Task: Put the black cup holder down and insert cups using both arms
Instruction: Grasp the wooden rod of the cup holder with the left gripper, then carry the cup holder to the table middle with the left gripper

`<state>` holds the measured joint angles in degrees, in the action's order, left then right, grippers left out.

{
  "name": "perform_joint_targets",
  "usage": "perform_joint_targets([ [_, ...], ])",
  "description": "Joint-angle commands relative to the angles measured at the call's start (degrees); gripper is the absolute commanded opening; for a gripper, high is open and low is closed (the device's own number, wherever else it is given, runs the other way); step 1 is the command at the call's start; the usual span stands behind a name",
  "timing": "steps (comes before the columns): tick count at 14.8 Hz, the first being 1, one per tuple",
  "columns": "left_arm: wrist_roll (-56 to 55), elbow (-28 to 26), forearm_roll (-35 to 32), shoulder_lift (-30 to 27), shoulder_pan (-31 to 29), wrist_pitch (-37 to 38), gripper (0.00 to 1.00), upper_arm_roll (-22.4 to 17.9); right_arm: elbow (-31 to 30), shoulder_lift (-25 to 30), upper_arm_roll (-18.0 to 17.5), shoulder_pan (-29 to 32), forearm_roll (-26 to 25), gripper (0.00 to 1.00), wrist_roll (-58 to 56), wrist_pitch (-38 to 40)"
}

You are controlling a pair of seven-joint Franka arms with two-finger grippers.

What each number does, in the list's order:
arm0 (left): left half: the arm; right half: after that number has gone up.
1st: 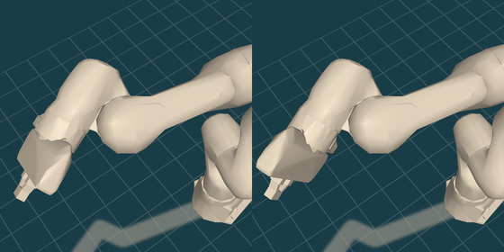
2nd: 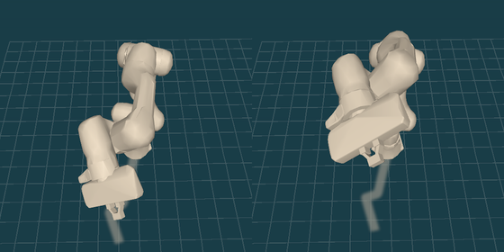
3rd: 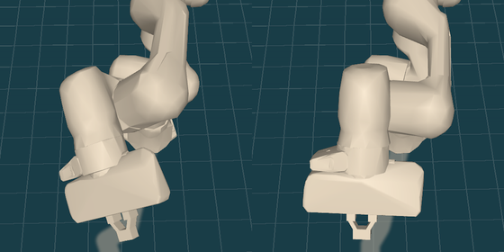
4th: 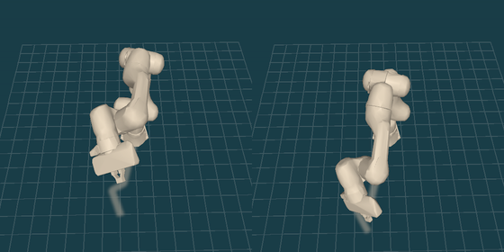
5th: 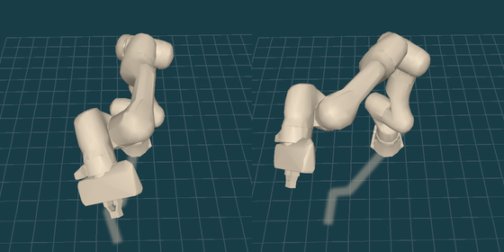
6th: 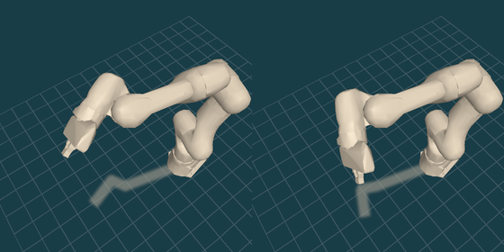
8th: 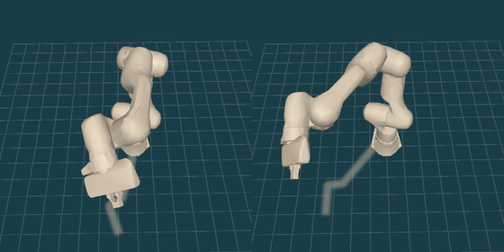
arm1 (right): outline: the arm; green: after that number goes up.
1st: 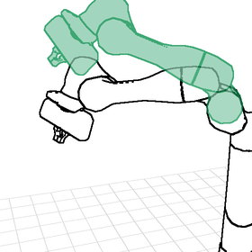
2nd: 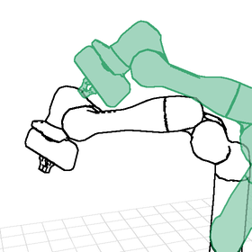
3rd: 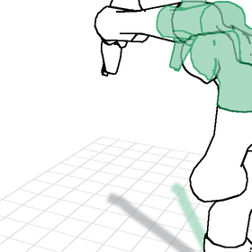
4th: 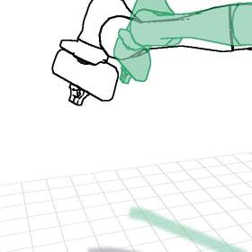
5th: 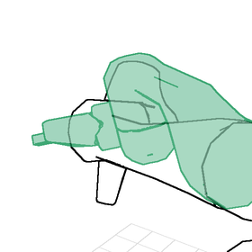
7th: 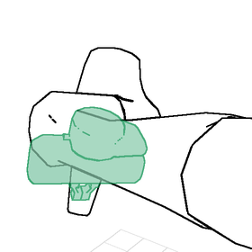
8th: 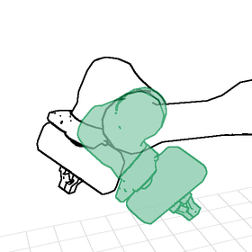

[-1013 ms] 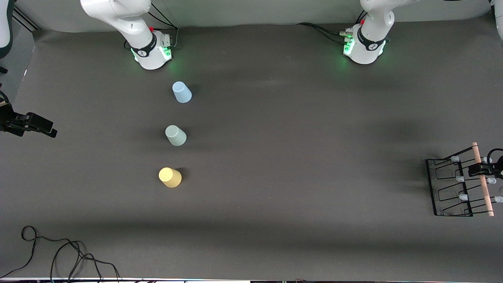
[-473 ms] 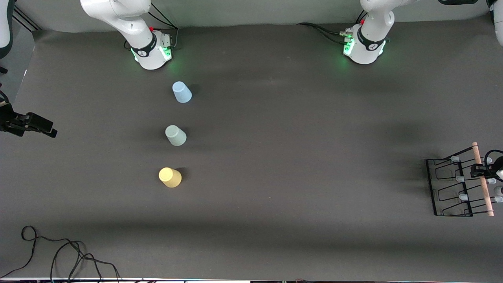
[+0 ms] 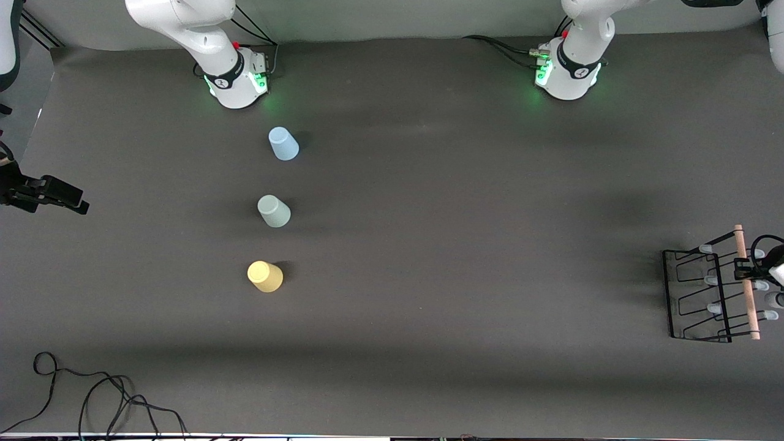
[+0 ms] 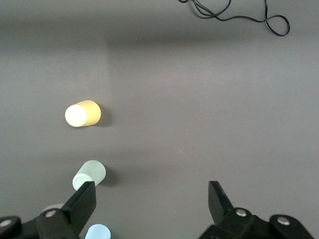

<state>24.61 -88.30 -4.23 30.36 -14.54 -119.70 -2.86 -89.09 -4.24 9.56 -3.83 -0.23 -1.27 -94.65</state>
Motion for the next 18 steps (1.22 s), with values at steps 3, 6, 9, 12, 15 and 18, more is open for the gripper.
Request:
perform_joint_targets([
  [3,-5.9,3.7,0.1,-3.7,5.0,10.9,0.00,1.3,0.9,-0.4,0.2,0.2,1.2,1.00,-0.8,0.4],
  [6,-15.1,3.9,0.1,-5.8,10.5,15.4,0.00,1.2,0.9,-0.3,0.2,0.2,1.2,1.00,-0.8,0.4],
  [9,-17.1,3.2,0.2,-9.3,14.0,19.3,0.00,1.5,0.9,-0.3,0.3,0.2,1.2,1.00,-0.8,0.4],
  [12,-22.7,3.2,2.8,-10.2,19.2,19.0,0.00,2.2,0.9,-0.3,0.3,0.2,1.2,1.00,-0.8,0.4],
  [15,-28.0,3.3,3.4,-10.1,25.0,18.4,0.00,2.2,0.9,-0.4,0.3,0.3,1.2,1.00,-0.8,0.4],
  [18,-35.3,3.2,5.4,-9.8,31.3,16.8,0.00,2.2,0.9,-0.4,0.5,0.2,1.2,1.00,-0.8,0.4],
])
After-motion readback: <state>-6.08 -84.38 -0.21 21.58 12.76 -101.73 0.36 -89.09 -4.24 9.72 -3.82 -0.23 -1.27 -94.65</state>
